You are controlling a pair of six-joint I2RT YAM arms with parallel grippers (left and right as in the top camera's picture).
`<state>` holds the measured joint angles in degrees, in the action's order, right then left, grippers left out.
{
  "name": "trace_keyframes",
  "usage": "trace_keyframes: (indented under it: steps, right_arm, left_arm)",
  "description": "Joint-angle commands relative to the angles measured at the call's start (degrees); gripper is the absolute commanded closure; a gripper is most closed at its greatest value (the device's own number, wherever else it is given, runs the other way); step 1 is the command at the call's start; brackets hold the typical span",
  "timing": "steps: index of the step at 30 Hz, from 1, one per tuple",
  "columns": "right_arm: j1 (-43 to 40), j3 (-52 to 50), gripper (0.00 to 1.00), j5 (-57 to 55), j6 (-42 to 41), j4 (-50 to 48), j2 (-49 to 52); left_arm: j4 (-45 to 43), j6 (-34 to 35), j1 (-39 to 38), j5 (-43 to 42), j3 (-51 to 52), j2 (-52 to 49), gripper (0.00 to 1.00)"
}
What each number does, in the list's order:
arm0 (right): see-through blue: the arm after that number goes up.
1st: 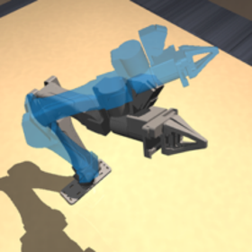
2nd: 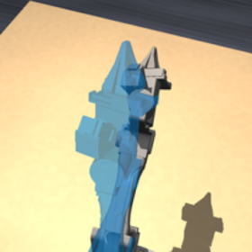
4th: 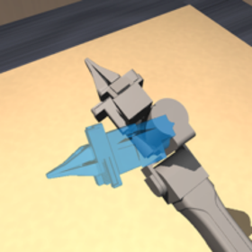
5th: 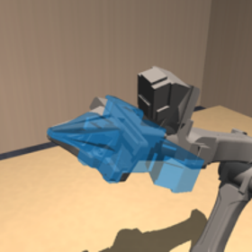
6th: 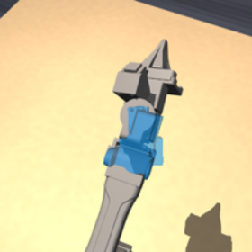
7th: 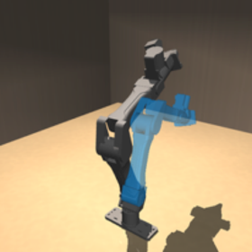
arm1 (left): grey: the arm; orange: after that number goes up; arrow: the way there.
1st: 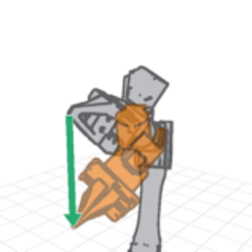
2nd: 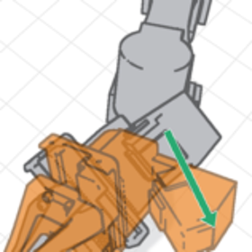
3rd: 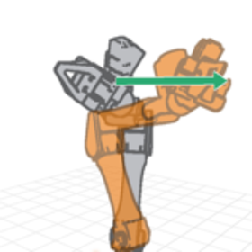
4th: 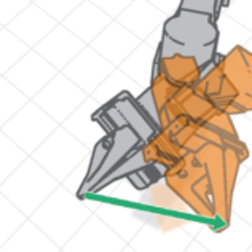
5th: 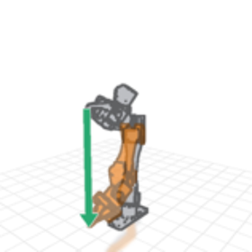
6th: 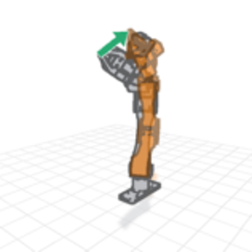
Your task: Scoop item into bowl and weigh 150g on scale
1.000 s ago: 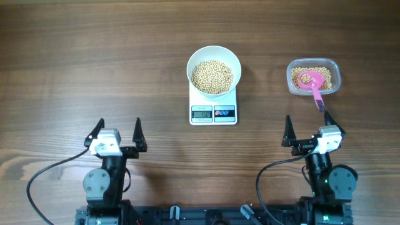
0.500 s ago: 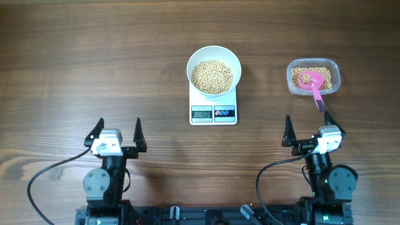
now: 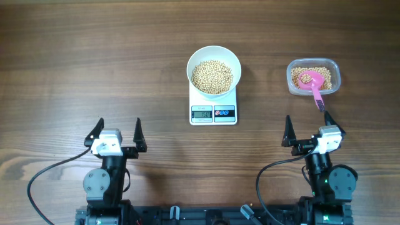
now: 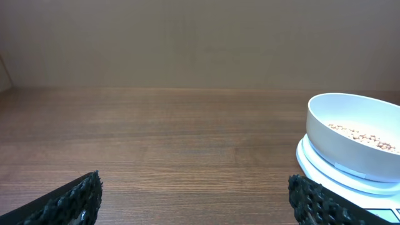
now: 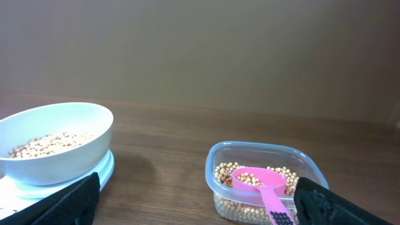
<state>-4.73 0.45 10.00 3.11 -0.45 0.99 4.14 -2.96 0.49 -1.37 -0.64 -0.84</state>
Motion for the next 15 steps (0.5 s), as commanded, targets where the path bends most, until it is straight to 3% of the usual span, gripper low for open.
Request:
trace_keyframes:
  steps: [1,15]
  right_arm:
    - [0.3,-0.2,0.00,-1.1,-0.3,-0.2,-0.7]
    - [0.3,-0.2,0.00,-1.1,-0.3,-0.2,-0.7]
  left_arm:
    - [0.2,-1.1,0.4,-0.2,0.3,0.5,0.00]
    - [0.2,-1.1,0.4,-0.2,0.3,0.5,0.00]
